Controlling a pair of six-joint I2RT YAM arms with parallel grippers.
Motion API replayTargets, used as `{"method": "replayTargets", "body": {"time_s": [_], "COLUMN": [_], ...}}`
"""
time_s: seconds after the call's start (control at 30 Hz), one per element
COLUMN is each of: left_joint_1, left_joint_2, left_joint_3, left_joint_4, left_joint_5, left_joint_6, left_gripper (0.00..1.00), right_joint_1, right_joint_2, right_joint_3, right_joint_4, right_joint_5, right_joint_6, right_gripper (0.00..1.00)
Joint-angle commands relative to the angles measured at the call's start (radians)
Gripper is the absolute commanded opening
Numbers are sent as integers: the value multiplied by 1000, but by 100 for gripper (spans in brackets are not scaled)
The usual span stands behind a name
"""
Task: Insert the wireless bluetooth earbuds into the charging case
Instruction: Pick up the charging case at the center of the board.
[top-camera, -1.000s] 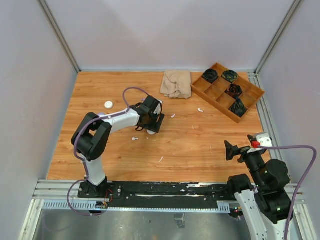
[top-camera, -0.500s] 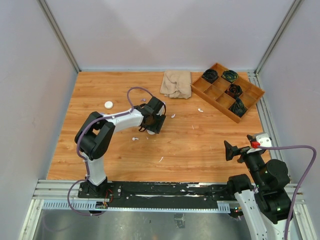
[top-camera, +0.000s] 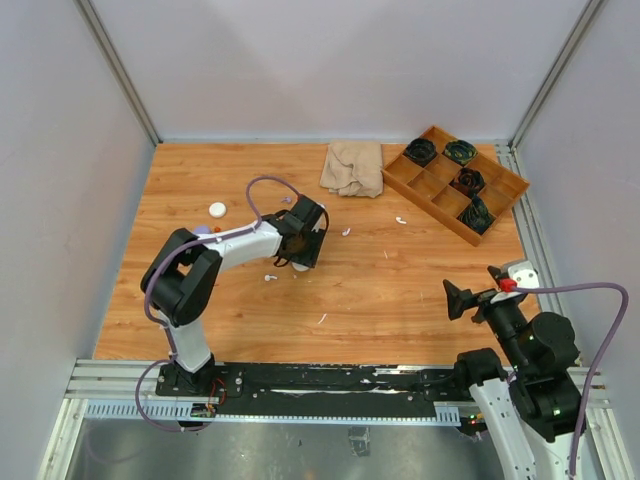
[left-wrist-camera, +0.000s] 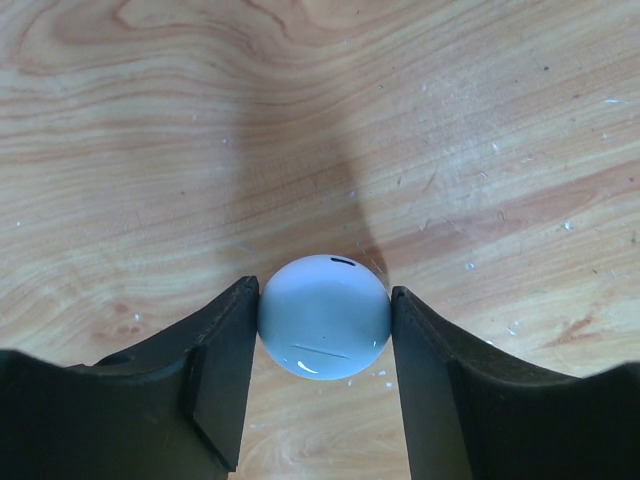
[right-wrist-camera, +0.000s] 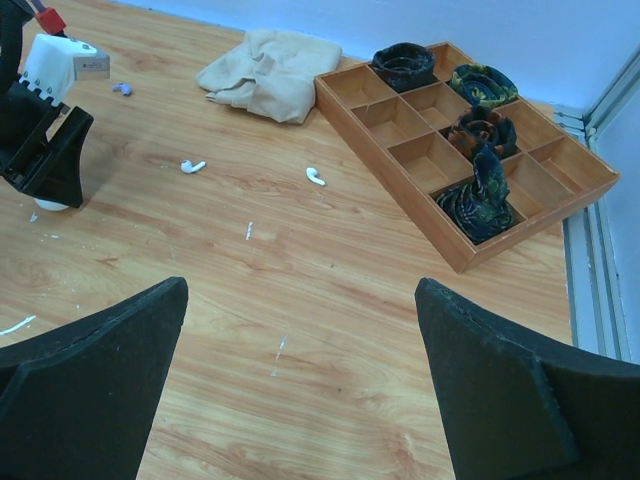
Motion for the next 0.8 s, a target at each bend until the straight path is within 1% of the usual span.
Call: {"method": "replayTargets", "body": {"time_s": [0.0, 0.1, 0.4, 0.43, 0.53, 0.63, 0.77], "left_joint_1": [-8, -8, -8, -7, -8, -8, -8], "left_joint_2": [-81, -108, -234, -245, -280, -319, -338], "left_joint_3": [-34, -41, -114, -120, -144, -187, -222], "left_joint_4": [42, 49, 120, 128, 171, 232, 260], "left_joint_5": [6, 16, 56, 62, 104, 145, 148], "left_joint_6": [-84, -126, -312, -337, -425, -519, -644], "left_gripper": [38, 37, 36, 34, 31, 32, 33], "right_joint_1": [14, 14, 14, 14, 17, 26, 84], "right_joint_2": [45, 84, 258, 277, 349, 417, 511], "right_joint_3": [33, 15, -64, -76, -110, -143, -177], "right_joint_4": [101, 183, 465, 499, 604, 717, 830], "right_joint_5": [-39, -62, -261, -275, -307, -331, -299], "right_joint_6": [53, 107, 243, 257, 300, 341, 346], "right_gripper": [99, 99, 99, 99, 99, 99, 99]}}
